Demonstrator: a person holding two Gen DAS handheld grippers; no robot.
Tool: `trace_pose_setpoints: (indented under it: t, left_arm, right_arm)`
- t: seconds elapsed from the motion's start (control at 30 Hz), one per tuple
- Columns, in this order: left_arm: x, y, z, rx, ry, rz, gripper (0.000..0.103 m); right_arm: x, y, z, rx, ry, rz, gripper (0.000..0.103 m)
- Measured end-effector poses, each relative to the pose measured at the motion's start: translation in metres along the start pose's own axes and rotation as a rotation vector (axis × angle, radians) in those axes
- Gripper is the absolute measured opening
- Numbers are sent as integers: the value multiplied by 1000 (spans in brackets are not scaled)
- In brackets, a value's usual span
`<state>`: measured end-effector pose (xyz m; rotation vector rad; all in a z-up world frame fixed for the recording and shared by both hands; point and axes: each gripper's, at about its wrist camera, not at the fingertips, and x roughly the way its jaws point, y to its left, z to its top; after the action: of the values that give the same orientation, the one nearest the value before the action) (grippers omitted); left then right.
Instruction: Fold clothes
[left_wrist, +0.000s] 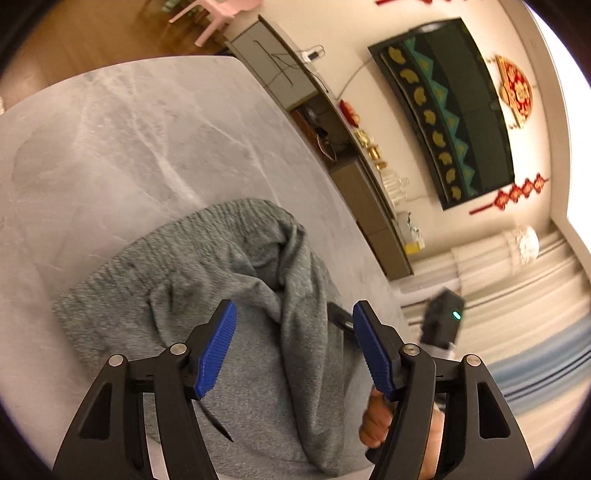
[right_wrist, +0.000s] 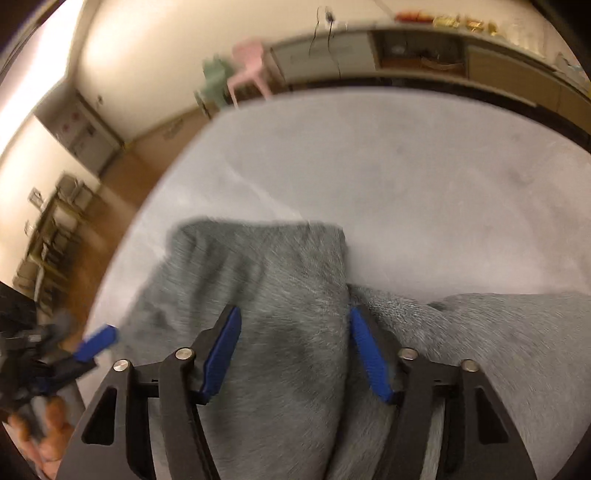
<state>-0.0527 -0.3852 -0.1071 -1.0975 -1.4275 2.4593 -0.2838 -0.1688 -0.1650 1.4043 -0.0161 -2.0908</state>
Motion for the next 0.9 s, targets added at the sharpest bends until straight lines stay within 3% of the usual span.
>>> trace_pose_setpoints:
  t: [0.03, 0.2, 0.27, 0.4, 0.53, 0.57, 0.6, 0.63, 0.7, 0.8, 0.9]
  left_arm:
    - [-2, -1, 0, 8, -4, 2, 68]
    - [-25, 4, 7, -5, -82, -38, 69]
    - [-30, 3, 8, 0, -96, -67, 72]
    - [-28, -12, 1, 78, -83, -58, 77]
    - [-11, -22, -7, 193, -52, 92, 75]
    - [-5, -19, -8, 200, -50, 147, 32]
    - [-3, -14, -6, 200, -42, 194, 11]
    - [-12, -9, -5, 178, -66, 215, 11]
    - [-56, 7, -15, 101, -135, 150, 11]
    - [-56, 36, -24, 31, -65, 178, 11]
    - [-39, 54, -27, -8, 16, 218, 11]
  right_arm:
    - [7, 0, 3, -11, 9, 7, 11]
    - [-38, 57, -12, -168, -179, 240, 8]
    - [-50, 89, -28, -266, -209, 323, 8]
    - [-29, 122, -53, -383, -156, 284, 8]
    - [-12, 126, -53, -341, -128, 314, 8]
    - [-12, 124, -55, -324, -117, 346, 9]
    - [-14, 125, -57, -312, -99, 370, 13]
    - [-16, 122, -58, -297, -78, 388, 21]
    - [-26, 104, -56, -255, -68, 395, 37]
    - [-59, 60, -50, -155, -124, 401, 37]
    - [-47, 13, -31, -56, -92, 178, 37]
